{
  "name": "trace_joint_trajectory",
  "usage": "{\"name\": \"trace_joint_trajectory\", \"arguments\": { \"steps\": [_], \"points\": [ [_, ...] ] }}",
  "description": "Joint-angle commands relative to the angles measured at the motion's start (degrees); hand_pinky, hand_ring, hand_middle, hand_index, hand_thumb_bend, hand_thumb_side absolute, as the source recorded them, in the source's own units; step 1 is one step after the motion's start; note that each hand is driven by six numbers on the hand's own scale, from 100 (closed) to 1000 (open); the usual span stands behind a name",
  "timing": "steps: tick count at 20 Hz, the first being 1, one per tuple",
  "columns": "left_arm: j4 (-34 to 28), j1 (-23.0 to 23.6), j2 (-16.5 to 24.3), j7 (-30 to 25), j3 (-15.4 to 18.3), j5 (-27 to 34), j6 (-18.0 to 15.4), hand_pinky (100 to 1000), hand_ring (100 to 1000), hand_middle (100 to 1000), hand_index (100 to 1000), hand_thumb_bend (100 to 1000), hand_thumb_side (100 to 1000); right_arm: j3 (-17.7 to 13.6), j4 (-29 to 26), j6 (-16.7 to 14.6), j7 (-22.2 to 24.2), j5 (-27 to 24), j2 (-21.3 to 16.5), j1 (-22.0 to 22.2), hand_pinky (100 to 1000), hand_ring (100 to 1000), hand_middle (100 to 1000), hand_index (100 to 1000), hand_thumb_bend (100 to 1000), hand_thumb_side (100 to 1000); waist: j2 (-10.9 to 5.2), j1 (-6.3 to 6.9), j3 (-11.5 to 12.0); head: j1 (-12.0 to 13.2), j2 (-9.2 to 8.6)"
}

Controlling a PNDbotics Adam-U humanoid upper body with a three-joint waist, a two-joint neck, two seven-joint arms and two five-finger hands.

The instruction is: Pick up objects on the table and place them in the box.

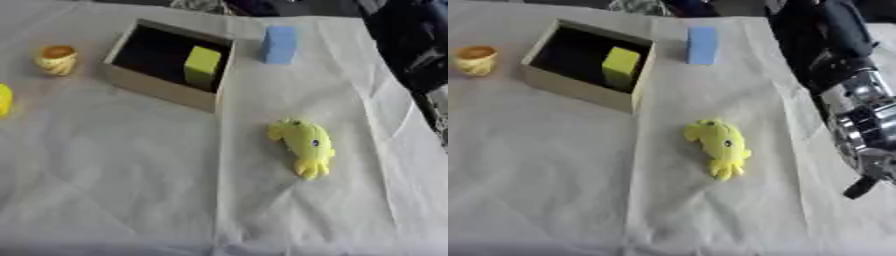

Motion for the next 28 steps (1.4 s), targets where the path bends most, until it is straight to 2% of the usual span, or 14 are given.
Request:
{"name": "trace_joint_trajectory", "arguments": {
  "steps": [1,2,6,13,21,28],
  "points": [
    [-1.13,-0.84,1.84,-0.31,-0.03,0.13,-0.02,785,836,768,851,100,594,-0.21,0.12,-0.40,2.64,0.73,-0.45,-1.86,888,967,906,957,163,244,-1.23,-0.23,-0.03,-0.05,0.21],
    [-1.13,-0.89,1.90,-0.33,-0.03,0.13,-0.02,785,836,769,851,100,592,-0.25,0.33,-0.36,3.65,0.92,-0.40,-1.85,891,969,908,957,191,164,-1.24,-0.22,-0.01,0.05,0.21],
    [-1.13,-0.94,2.07,-0.33,-0.02,0.12,-0.01,784,836,769,851,100,593,-0.29,0.53,-0.47,7.97,0.98,-0.92,-1.54,893,968,913,956,240,100,-1.27,-0.31,-0.09,0.44,0.21],
    [-1.13,-1.07,2.28,-0.39,-0.06,0.08,0.02,784,837,769,850,100,591,0.72,0.54,-1.52,12.92,0.22,-3.00,-0.08,895,971,919,955,303,100,-1.28,-0.40,-0.34,1.58,0.21],
    [-1.13,-1.19,2.40,-0.52,-0.13,0.06,0.10,784,837,767,850,100,592,1.12,-0.85,-1.49,15.35,-1.30,-4.42,0.38,904,978,927,974,392,100,-1.20,-0.55,-0.61,2.65,0.21],
    [-1.13,-1.51,2.32,-0.63,-0.27,0.24,0.15,783,837,763,848,100,598,1.19,-0.92,-0.84,15.19,0.96,-4.21,0.88,909,987,940,988,424,118,-0.31,-0.62,-0.29,2.62,0.21]
  ]
}}
